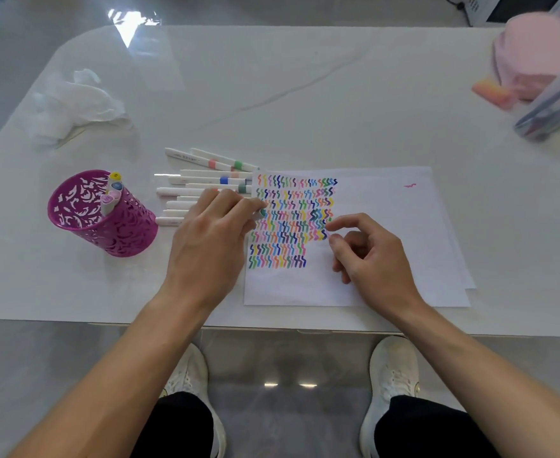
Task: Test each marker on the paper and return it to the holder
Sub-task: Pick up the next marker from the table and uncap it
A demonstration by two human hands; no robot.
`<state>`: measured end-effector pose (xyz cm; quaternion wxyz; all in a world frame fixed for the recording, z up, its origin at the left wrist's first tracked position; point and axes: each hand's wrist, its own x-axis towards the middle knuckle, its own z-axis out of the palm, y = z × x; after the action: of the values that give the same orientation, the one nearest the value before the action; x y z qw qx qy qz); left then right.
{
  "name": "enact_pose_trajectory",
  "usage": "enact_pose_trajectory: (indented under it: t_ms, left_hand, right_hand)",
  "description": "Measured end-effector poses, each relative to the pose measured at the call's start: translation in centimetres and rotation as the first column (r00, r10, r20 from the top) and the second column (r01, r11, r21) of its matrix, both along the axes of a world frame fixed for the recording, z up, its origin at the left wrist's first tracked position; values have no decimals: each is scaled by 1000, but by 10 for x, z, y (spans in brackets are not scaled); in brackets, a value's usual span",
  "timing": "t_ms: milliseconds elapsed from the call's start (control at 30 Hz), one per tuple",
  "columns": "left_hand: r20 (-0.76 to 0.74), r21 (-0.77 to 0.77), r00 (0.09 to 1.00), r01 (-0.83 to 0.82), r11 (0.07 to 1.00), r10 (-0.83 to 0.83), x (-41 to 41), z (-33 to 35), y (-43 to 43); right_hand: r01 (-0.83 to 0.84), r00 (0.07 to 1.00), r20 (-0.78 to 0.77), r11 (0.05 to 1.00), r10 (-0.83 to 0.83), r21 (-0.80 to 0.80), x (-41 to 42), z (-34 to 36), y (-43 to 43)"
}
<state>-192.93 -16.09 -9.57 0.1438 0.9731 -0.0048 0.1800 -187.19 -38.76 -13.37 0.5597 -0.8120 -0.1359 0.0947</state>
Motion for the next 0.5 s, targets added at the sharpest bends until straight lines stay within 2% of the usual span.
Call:
enact_pose_trajectory:
  t_ms: [233,367,433,500]
  left_hand:
    - [273,-59,960,88,994,-69,-1,16,-14]
    - [399,-137,916,106,985,-43,-2,22,-21]
    - [395,-248,919,130,960,-22,-3,23,-27]
    - [327,-433,945,145,890,5,-4,21,-33]
  right_hand:
    - [-17,995,103,1000,19,-17,-6,4,4]
    - [3,966,260,998,12,-55,-8,9,6]
    - [-9,937,348,997,34,-72,-8,11,7]
    - [-24,896,438,995,65,-99,-7,12,7]
